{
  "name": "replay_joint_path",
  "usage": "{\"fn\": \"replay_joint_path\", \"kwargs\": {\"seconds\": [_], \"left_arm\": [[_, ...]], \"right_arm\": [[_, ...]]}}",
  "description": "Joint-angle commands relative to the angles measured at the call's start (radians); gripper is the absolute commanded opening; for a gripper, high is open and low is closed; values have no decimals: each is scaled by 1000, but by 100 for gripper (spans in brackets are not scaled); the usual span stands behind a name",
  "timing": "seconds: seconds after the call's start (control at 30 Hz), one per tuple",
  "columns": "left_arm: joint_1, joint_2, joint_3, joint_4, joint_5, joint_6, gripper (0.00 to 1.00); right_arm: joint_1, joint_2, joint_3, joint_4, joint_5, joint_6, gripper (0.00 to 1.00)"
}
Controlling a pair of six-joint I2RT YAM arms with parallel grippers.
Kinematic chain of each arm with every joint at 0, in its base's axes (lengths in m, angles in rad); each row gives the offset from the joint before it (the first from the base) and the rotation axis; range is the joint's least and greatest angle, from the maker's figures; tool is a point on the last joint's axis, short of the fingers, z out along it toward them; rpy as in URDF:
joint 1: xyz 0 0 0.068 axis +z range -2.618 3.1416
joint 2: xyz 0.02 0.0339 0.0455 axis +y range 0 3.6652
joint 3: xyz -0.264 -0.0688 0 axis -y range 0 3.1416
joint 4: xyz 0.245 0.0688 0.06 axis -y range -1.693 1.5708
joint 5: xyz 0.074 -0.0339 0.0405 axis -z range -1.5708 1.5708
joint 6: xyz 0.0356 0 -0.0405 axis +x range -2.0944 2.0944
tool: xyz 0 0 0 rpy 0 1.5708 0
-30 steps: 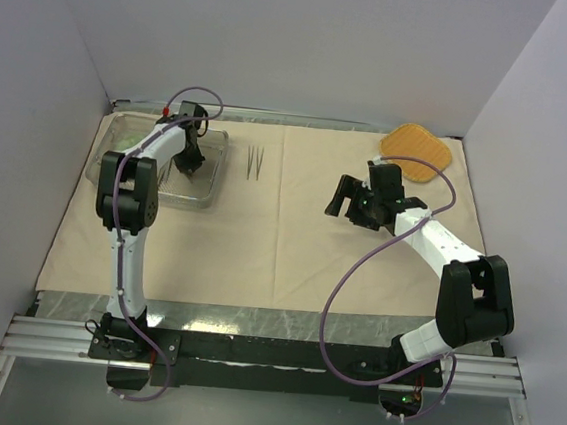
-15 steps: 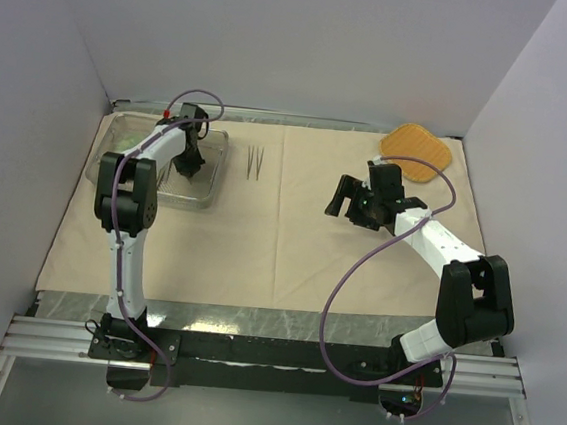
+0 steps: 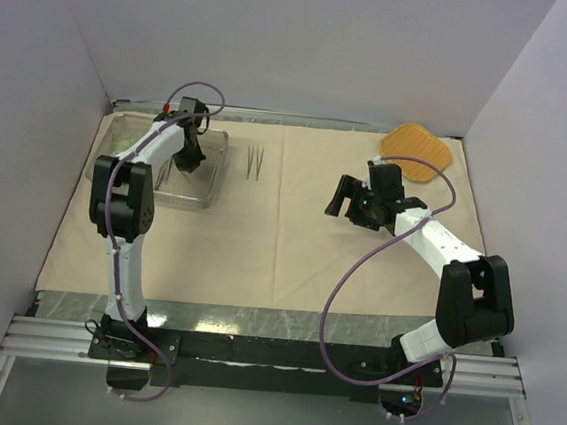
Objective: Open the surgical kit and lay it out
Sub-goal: Place the medical item in the surgical kit.
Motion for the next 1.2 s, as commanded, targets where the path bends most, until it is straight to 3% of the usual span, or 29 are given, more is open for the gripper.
{"fn": "replay_joint_path", "kwargs": {"seconds": [0.0, 0.27, 0.63, 1.17], "left_arm": [[-25, -138, -4, -19, -23, 17, 1], [-149, -189, 37, 29, -9, 129, 1], [-352, 9, 230, 88, 53, 207, 2], [-390, 259, 384, 119, -17, 252, 2]], "right_arm": [[-1, -15, 10, 35, 6, -2, 100], [-1, -37, 6, 30, 23, 1, 100], [-2, -72, -10, 12, 46, -1, 100], [-1, -98, 20, -73, 71, -42, 100]]}}
